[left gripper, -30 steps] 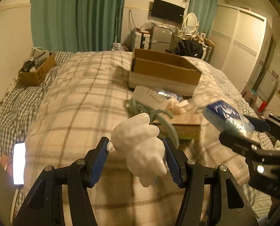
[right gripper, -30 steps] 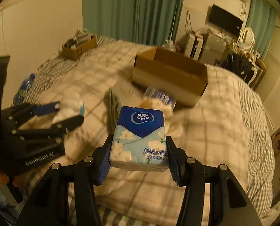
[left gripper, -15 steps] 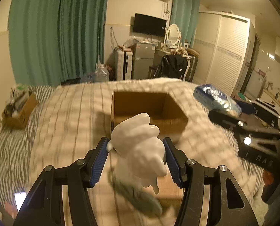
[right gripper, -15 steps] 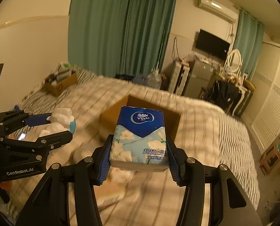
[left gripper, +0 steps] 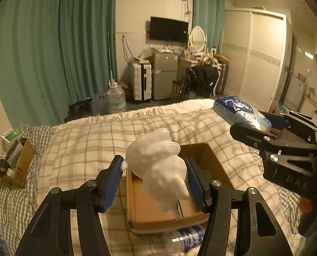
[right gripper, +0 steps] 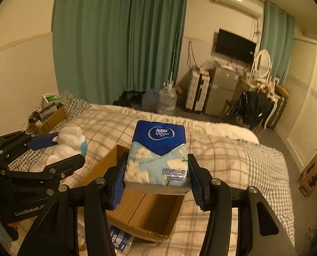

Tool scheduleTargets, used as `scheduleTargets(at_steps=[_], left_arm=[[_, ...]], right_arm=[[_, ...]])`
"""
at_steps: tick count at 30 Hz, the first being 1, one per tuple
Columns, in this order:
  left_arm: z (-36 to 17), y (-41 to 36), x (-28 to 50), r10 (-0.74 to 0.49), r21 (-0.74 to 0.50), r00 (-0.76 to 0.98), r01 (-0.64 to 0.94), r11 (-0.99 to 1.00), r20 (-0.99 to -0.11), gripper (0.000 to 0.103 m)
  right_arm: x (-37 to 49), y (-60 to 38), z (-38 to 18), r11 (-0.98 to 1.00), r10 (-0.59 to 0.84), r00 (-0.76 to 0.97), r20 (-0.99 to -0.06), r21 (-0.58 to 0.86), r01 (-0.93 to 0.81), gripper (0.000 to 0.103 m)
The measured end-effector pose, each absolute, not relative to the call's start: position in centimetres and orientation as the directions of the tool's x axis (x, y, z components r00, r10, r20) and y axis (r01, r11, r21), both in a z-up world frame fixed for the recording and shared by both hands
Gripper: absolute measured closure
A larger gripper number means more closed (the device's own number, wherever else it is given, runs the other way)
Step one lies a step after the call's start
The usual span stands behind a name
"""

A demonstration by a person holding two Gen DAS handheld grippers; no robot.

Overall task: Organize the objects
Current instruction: 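Carry toy and tissue pack into the cardboard box while opening both grippers, then grasp the grey-handled pliers with the left gripper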

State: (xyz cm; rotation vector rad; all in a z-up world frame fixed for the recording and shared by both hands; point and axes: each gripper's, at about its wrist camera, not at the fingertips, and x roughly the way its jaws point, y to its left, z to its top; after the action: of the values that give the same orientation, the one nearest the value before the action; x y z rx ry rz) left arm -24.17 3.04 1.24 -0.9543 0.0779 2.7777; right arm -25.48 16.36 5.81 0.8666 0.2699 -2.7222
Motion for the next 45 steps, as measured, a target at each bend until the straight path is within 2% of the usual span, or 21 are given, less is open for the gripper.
scheduleTargets(at_steps=[9,16,18,19,20,22,28,36,39,45], left_arm=[[-5.3,3.4,-28.1,0.197,-0.024,-0.702,-0.248,-0.968,-0.685,0.043],[-7.5,3.5,-29.2,0.180,-0.020,-0.677,-0.237,-0.971,-0.713,0.040],[-7.4,3.6,-29.2,0.168,-0.011,-0.680,-0.229,-0.973,-0.714,0.021],[-7.1,3.6,-29.2,0.162,-0.008,-0.682,-0.223,-0.975,-0.713,0.017],[-6.8,3.4,-28.9,0.159,-0.008,-0.688,-0.218,-0.976,-0.708,0.013],[-6.4,2.9,-28.4,0.161,-0.013,-0.693,-0.214,-0.977,-0.703,0.012],[-4.8,1.2,-24.6,0.118,-0.005,-0.683,-0.166,-0.986,-0.721,0.011],[-2.6,-1.3,-15.0,0.025,0.035,-0.729,-0.066,-0.997,-0.684,0.011],[-3.3,-1.5,-11.5,-0.028,0.067,-0.731,-0.024,-0.997,-0.682,0.011],[-7.2,-0.8,-6.7,-0.094,0.090,-0.697,0.042,-0.995,-0.711,0.011]], right_arm=[[-30.4,16.9,-1.7,-0.948,-0.163,-0.699,-0.696,-0.085,0.306,0.052],[-31.6,18.0,-4.8,-0.953,-0.181,-0.672,-0.718,-0.041,0.301,0.049],[-31.4,18.3,-4.9,-0.953,-0.200,-0.667,-0.718,-0.015,0.302,0.033],[-31.1,18.7,-4.6,-0.956,-0.206,-0.675,-0.709,-0.002,0.294,0.025],[-30.6,19.1,-4.1,-0.959,-0.207,-0.684,-0.699,0.005,0.285,0.024],[-29.8,19.6,-3.3,-0.962,-0.202,-0.694,-0.691,0.006,0.274,0.024],[-24.8,21.7,0.4,-0.966,-0.175,-0.743,-0.646,-0.032,0.256,0.014],[-15.7,22.3,3.5,-0.950,-0.137,-0.797,-0.588,-0.149,0.273,0.010],[-12.1,22.0,2.6,-0.938,-0.140,-0.796,-0.589,-0.179,0.297,0.009],[-7.1,21.6,-2.8,-0.934,-0.149,-0.737,-0.659,-0.152,0.324,0.009]])
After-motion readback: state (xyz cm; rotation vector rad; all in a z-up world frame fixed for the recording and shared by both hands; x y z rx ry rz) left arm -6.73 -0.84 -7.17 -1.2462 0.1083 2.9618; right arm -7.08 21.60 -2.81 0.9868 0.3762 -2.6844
